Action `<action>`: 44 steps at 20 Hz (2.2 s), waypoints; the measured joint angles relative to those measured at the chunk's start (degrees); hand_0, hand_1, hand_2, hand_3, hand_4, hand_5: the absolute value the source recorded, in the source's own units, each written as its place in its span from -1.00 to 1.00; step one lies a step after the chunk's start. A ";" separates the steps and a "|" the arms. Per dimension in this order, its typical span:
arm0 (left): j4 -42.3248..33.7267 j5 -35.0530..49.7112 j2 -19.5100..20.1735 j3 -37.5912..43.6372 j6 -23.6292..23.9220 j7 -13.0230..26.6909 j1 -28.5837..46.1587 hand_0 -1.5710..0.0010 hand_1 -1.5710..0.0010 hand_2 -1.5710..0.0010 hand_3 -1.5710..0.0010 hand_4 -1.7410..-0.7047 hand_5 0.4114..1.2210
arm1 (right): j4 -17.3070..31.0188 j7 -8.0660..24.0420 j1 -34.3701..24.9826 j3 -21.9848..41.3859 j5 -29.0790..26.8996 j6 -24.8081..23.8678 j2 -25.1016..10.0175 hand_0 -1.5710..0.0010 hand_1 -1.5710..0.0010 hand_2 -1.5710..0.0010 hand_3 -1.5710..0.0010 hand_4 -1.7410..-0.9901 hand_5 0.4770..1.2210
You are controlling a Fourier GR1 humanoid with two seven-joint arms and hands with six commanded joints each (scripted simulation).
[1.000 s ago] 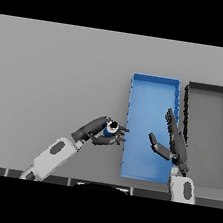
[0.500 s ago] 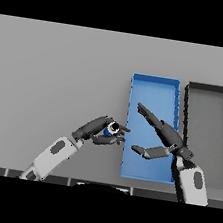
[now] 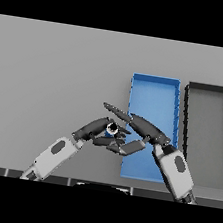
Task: Pick up the blue pipe and place it into the blue bin.
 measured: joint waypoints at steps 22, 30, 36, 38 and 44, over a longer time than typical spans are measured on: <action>-0.42 0.22 0.51 1.84 0.07 0.31 -0.26 -0.93 -0.92 -0.77 -0.91 -0.97 1.00 | 10.48 -2.80 -10.31 3.30 -0.40 4.62 6.77 -0.94 -0.94 -0.94 -0.92 -0.29 0.82; 0.34 -7.62 5.28 -0.56 -3.54 -3.87 -2.49 0.61 0.64 0.67 0.64 0.35 0.50 | 9.22 -0.44 -8.51 1.85 -1.68 5.80 8.46 -0.99 -0.99 -0.99 -0.99 -0.34 0.97; 1.73 -9.54 5.26 -0.68 -1.30 0.75 -2.65 0.90 0.91 0.91 0.91 0.64 -0.38 | 9.25 -1.86 -9.04 0.82 0.60 7.09 10.61 -1.00 -1.00 -1.00 -1.00 -0.34 0.99; 1.16 -8.74 5.48 -0.50 -1.70 0.99 -2.25 0.94 0.94 0.95 0.94 0.65 -0.49 | 9.35 -1.80 -8.92 0.38 0.49 7.45 10.91 -1.00 -1.00 -1.00 -1.00 -0.33 0.99; 1.25 -7.70 4.33 -0.22 -1.12 4.64 -1.91 0.98 0.98 0.99 0.98 0.63 -0.65 | 9.17 -0.07 -9.47 -1.51 -1.71 7.10 12.35 -1.00 -1.00 -1.00 -1.00 -0.33 1.00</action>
